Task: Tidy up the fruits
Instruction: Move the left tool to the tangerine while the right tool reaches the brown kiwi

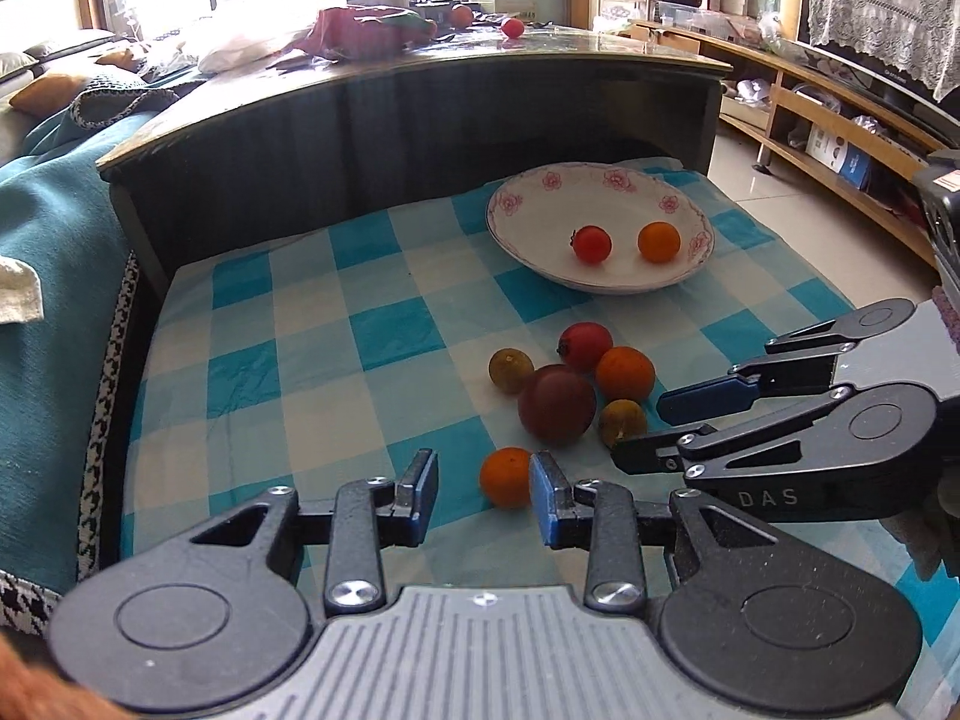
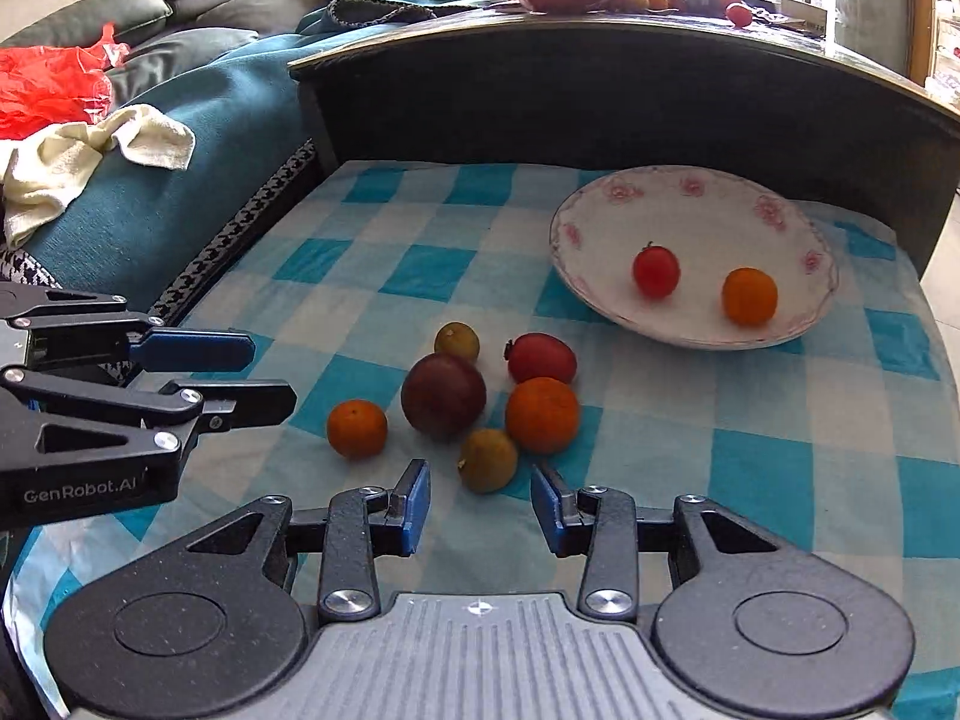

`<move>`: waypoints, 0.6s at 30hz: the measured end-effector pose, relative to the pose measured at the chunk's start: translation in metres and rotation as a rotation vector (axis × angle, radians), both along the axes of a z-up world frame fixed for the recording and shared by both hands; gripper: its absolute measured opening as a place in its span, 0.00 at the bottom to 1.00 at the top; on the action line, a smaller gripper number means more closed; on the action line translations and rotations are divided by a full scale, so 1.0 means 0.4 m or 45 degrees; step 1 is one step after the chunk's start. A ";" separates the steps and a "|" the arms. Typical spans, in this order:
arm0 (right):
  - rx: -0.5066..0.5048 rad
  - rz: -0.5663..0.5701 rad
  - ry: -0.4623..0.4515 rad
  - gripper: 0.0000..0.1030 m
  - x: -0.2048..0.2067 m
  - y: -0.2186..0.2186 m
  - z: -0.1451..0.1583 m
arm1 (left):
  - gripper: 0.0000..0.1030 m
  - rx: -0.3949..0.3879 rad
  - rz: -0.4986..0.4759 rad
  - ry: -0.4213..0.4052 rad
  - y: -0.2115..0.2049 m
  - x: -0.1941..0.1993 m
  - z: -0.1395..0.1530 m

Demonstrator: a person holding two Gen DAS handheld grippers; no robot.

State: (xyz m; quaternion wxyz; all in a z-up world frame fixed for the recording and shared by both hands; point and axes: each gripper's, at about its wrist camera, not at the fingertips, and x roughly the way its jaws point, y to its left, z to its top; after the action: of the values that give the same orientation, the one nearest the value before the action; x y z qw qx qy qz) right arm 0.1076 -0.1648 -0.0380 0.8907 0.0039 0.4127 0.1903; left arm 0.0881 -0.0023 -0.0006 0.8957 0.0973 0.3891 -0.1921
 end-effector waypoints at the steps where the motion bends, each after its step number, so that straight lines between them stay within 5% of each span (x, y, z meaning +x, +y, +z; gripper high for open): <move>1: 0.005 0.009 0.002 0.32 0.005 0.006 -0.006 | 0.41 0.000 -0.004 0.002 0.003 0.000 -0.005; 13: -0.042 0.041 -0.004 0.34 0.032 0.035 -0.050 | 0.41 0.038 -0.067 0.057 -0.009 0.022 -0.069; 18: -0.087 0.057 -0.018 0.27 0.035 0.042 -0.051 | 0.41 0.034 -0.107 0.046 -0.036 0.033 -0.077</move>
State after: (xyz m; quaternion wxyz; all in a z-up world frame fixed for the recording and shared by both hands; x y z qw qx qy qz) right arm 0.1216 -0.1479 -0.0583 0.8888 -0.0369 0.4128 0.1959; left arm 0.1013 -0.0167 -0.0313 0.8783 0.1221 0.4034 -0.2260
